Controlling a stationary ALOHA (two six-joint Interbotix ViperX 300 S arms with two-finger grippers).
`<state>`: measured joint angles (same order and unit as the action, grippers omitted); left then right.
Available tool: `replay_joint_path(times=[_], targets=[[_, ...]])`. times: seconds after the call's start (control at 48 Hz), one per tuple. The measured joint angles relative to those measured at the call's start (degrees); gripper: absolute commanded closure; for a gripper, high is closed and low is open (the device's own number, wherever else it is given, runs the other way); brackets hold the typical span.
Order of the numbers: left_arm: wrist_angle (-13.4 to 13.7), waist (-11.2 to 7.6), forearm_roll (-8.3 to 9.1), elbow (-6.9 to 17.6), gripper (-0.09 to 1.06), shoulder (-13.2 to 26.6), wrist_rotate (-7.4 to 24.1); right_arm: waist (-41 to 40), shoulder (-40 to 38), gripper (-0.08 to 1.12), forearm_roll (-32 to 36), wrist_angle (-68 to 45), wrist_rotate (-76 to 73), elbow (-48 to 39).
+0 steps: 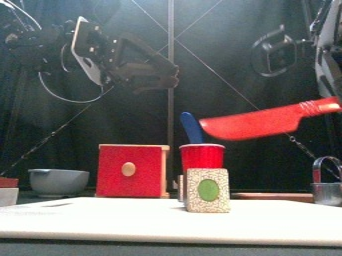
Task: Place sushi on board then cut the sushi with the knife then place the pieces on the plate
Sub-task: Place the 4 sushi pieces on the plate
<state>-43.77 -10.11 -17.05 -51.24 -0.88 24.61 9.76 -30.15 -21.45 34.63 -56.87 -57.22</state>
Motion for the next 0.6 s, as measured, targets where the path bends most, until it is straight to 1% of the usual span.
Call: replay_joint_path(times=[0.042,0.125,0.188,0.271,0.333,0.396,0.438,0.479,0.542,0.604], targets=[[-0.09,0.09,0.00,-0.09,0.09,-0.09,0.00,0.53,0.00,0.60,1.23,-0.44,-7.38,-0.18],[-0.35,0.00,0.70,-0.62,0.09,-0.09,0.18,1.76,0.70,0.58,4.39,-2.90,-15.64,-0.18],[-0.62,0.09,1.32,-0.79,0.09,-0.09,0.18,2.99,2.46,0.53,5.89,-5.63,-20.57,-0.18],[-0.70,0.09,1.76,-1.32,0.09,-0.09,0.44,4.75,5.62,0.41,6.50,-10.63,-25.05,-0.18],[-0.70,0.09,1.93,-1.67,0.09,-0.09,0.88,5.80,8.61,0.31,6.06,-14.50,-25.75,0.26],[-0.70,0.09,2.11,-1.93,0.09,-0.09,2.11,6.42,12.13,0.23,5.10,-16.88,-25.66,1.41],[-0.70,0.18,2.72,-2.02,0.09,-0.26,3.69,6.68,15.64,0.21,4.83,-17.40,-25.22,2.81],[-0.70,0.26,3.60,-2.02,0.09,-0.62,6.06,6.77,17.67,0.21,4.92,-17.40,-25.05,4.04],[-0.70,0.35,4.13,-2.02,0.09,-0.97,8.44,6.86,19.34,0.20,6.86,-16.96,-24.87,5.71],[-0.70,0.35,4.04,-2.02,0.09,-1.23,8.88,6.77,19.51,0.20,10.90,-15.82,-24.87,6.86]])
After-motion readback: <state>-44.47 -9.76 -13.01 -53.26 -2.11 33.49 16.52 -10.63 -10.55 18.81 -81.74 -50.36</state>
